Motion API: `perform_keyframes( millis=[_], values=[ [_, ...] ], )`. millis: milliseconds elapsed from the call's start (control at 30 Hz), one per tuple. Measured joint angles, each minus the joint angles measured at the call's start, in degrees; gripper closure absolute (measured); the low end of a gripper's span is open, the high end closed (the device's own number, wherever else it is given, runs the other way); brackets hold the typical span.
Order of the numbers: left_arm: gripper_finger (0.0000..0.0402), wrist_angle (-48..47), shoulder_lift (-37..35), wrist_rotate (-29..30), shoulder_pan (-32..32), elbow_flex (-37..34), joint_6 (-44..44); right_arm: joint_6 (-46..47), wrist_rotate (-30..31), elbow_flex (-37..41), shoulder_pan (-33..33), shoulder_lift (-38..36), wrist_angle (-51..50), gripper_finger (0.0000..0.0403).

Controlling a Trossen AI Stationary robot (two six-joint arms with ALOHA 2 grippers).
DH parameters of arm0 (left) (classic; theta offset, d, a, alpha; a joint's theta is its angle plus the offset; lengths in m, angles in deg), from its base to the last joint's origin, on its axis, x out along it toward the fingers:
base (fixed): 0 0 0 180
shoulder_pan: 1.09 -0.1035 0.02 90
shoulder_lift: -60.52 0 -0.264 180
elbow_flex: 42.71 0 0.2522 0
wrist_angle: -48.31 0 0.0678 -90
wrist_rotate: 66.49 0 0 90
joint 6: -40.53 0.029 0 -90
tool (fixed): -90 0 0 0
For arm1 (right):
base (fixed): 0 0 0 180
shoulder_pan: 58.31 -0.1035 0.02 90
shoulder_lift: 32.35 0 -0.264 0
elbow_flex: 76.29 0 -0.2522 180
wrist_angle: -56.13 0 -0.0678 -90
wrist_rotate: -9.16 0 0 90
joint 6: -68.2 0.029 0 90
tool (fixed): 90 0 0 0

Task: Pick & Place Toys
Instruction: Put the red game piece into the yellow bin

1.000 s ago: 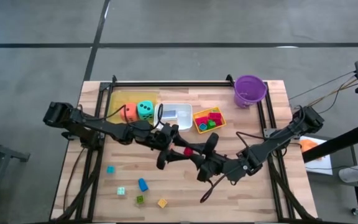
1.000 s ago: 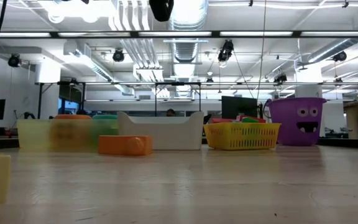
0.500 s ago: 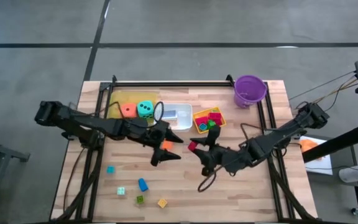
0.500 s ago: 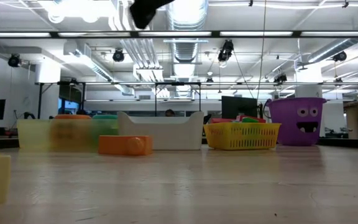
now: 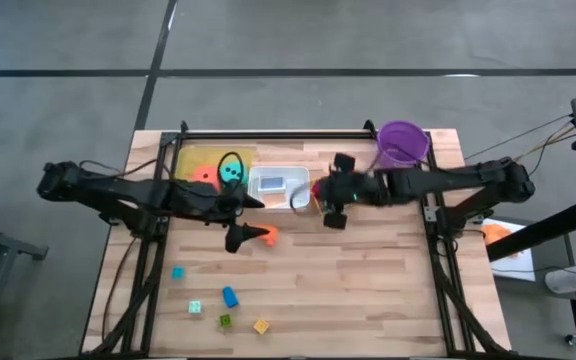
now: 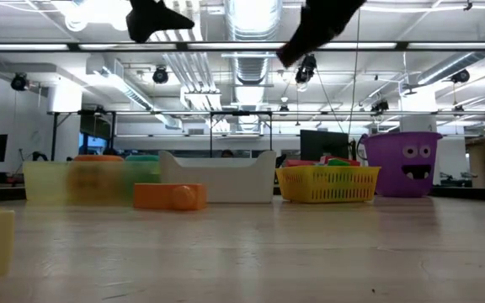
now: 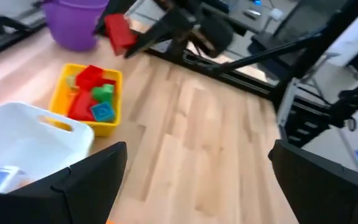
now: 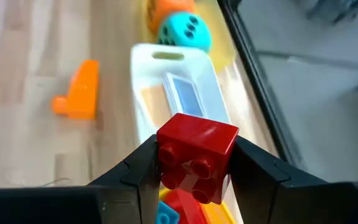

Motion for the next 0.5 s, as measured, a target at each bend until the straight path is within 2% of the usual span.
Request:
perform_keyframes(
  millis=[267, 333, 500],
  values=[
    [0.0011, -4.24, -3.62, 6.37, 0.0, 0.02, 0.06, 2.9, -12.26, 6.17, 15.14, 0.16, 2.23, 0.0256],
    [0.0011, -4.45, -3.89, 7.43, 0.0, 0.02, -0.1, 5.06, -15.97, 7.7, 17.47, 0.19, 2.18, 0.0256],
    [0.0011, -4.94, -4.1, 7.49, -0.17, 0.02, -3.05, 9.37, -20.03, 8.9, 19.65, 0.21, -0.54, 0.0256]
  ],
)
